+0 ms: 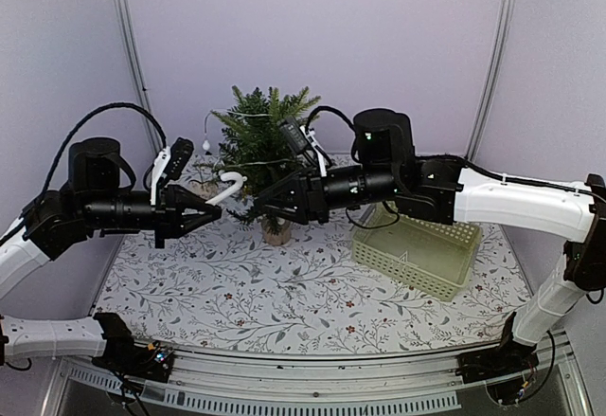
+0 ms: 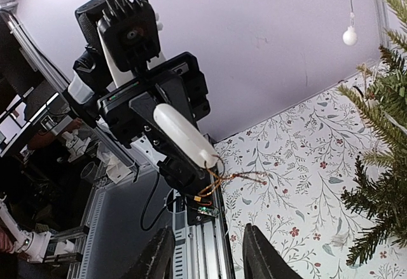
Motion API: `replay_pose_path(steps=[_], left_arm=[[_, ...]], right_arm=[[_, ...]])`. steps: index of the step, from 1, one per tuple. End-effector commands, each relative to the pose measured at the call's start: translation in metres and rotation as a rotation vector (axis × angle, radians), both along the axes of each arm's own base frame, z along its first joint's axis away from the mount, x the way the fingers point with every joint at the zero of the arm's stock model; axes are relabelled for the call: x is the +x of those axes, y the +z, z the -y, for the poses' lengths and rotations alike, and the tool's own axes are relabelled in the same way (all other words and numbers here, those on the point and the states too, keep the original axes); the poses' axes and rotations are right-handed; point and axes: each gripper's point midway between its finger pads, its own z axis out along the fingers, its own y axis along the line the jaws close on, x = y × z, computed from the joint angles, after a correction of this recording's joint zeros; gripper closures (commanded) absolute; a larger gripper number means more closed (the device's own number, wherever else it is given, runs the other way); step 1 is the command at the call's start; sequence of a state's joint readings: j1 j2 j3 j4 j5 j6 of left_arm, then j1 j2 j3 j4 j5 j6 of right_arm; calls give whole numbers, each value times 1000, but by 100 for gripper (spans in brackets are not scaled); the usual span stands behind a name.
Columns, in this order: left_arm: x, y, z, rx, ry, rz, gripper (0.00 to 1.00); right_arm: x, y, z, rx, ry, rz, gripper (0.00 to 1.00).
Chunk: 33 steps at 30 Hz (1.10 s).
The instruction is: Decorate the small christmas tree
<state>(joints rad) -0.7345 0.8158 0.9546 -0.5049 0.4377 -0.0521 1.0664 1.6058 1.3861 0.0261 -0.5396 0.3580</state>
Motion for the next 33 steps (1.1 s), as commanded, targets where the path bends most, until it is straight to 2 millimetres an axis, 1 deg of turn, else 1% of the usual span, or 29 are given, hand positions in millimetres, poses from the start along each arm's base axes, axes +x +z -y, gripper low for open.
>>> replay_pose_path(steps=[1,3,4,6,12,16,18,20,23,28,33], left_arm=[[7,15,0,-59,17,7,100],[8,16,1,-68,18,7,100],[8,16,0,-69,21,4,100],[9,15,0,-74,27,1,100],[10,13,0,-78,31,-8,100],[11,8,0,-74,39,-22,100],[12,6,0,-69,42,-28,100],[13,6,0,-69,48,-29,100],[14,5,-1,-67,60,-28,100],[19,0,-5,-55,92,-37,100],[24,-7,-6,-32,113,-52,100]], right_arm=[[11,9,-6,10,-72,47,61],[15,8,-11,-2,-88,49,61],[16,5,-15,-16,-94,47,61],[16,4,-19,-23,-92,51,61],[18,10,-26,-4,-88,68,61],[19,10,-33,-10,-74,72,62],[18,10,-33,-11,-72,74,64],[19,8,-32,-20,-78,76,68],[24,3,-30,-44,-111,75,80],[29,-9,-24,-98,-150,54,91],[27,-14,-18,-111,-157,54,100]])
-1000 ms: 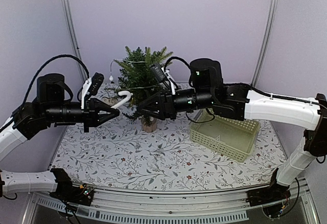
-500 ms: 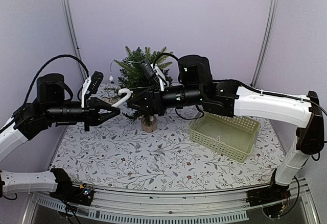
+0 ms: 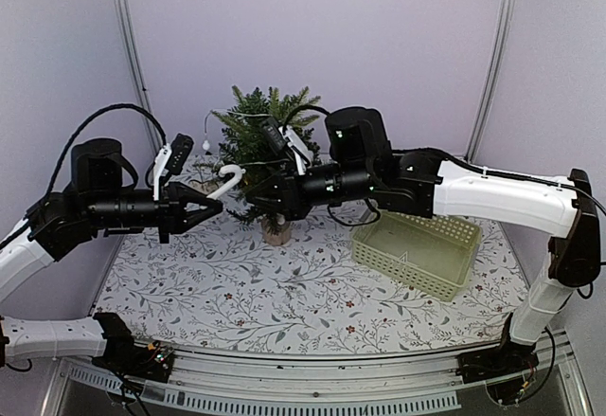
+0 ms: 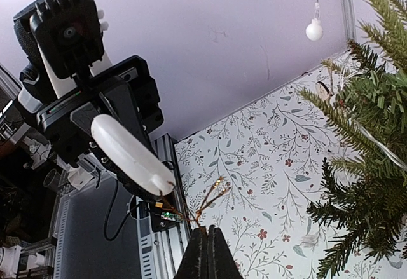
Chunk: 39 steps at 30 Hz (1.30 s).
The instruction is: Decorate the small christmas tree
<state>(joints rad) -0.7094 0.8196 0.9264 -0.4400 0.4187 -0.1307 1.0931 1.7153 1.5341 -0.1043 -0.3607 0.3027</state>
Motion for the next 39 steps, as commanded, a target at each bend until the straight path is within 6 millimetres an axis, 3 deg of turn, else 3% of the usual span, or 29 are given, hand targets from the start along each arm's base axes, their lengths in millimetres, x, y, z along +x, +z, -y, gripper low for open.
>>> replay_pose_path(steps=[1,11,14,16,31,32,34,36,37,39], left_arm=[[11,-9,-5,20,53,-18,100],[15,-22,-8,64,64,-40,100],[6,-23,-3,59,-1,-48,100],[3,-28,-1,76,-25,-59,100],[4,-40,1,117,-42,-80,100],[4,-39,1,116,-41,-78,100],[5,-39,0,117,-38,-74,100],[5,-39,0,115,-37,-73,100],[5,-40,0,117,-35,-74,100],[5,-40,1,118,-36,-77,100]], right_arm=[[-1,2,6,-13,-22,5,100],[-3,-17,13,-80,-23,-6,99],[-4,-17,11,-87,-16,-9,68],[-3,-16,11,-90,-14,-4,62],[-6,23,19,-43,3,131,71],[-7,22,18,-46,7,129,70],[-8,18,17,-62,20,121,58],[-9,15,17,-70,29,121,54],[-9,15,18,-71,28,122,57],[-9,17,19,-67,28,134,71]])
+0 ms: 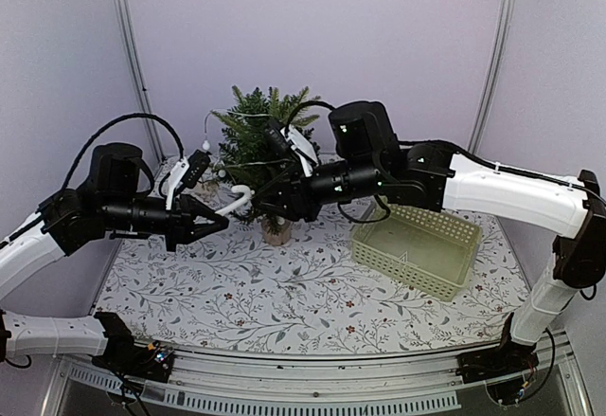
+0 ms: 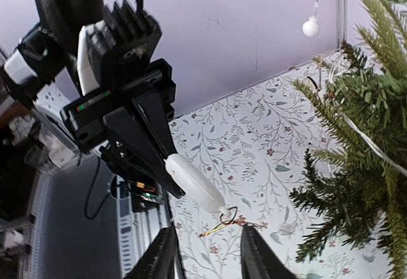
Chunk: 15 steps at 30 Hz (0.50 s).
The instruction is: Decorate the small christmas tree
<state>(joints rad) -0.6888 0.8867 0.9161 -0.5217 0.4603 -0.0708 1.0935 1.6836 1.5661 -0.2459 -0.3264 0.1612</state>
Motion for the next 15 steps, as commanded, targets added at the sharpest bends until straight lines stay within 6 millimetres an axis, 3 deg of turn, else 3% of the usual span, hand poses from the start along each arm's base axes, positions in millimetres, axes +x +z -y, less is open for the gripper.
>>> replay_pose_path(steps=[1,4,15], left_arm=[[2,-2,-2,7,1,2,100],[2,-3,-1,7,-7,-2,100],[2,-1,-1,3,-5,3,100]], right_arm=[[-8,21,4,27,21,35,76],[-7,29,1,44,28,53,78],[5,9,-14,-20,-6,31,75]])
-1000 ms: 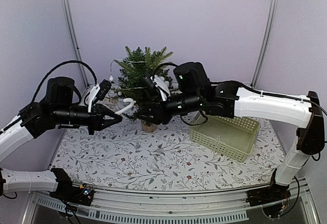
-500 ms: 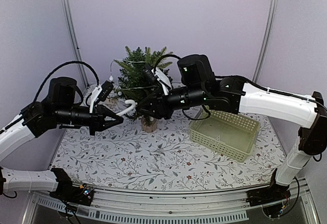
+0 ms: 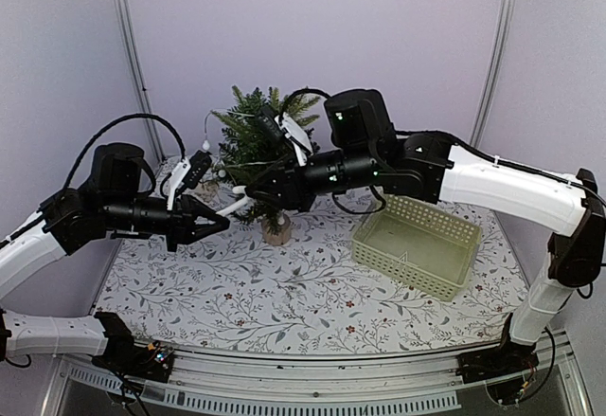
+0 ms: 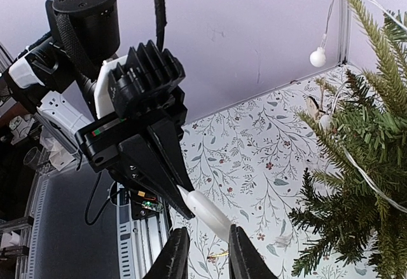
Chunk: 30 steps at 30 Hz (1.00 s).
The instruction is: Decorate the small christmas tree
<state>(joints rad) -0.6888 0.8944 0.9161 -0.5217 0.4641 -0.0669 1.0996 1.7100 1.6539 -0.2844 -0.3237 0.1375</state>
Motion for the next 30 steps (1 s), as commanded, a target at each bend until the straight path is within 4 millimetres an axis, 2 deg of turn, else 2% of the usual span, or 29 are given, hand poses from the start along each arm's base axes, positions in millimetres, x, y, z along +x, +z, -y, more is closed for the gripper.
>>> replay_pose_path(steps=[1,9,15,18,30], left_arm=[[1,1,-2,-2,-1,7,100],[1,1,-4,-4,6,9,100],[1,-1,-5,-1,12,5,100],[1,-1,-4,-3,10,6,100],[1,-3,-3,-2,9,-3,100]], right_arm=[[5,-13,-8,-43,-20,-5,75],[10,-30,-3,-91,-55,-16,74],[5,-37,5,-104,-50,-24,70],[5,-32,7,-95,-56,-16,75],[5,-19,-3,-50,-35,-5,77]])
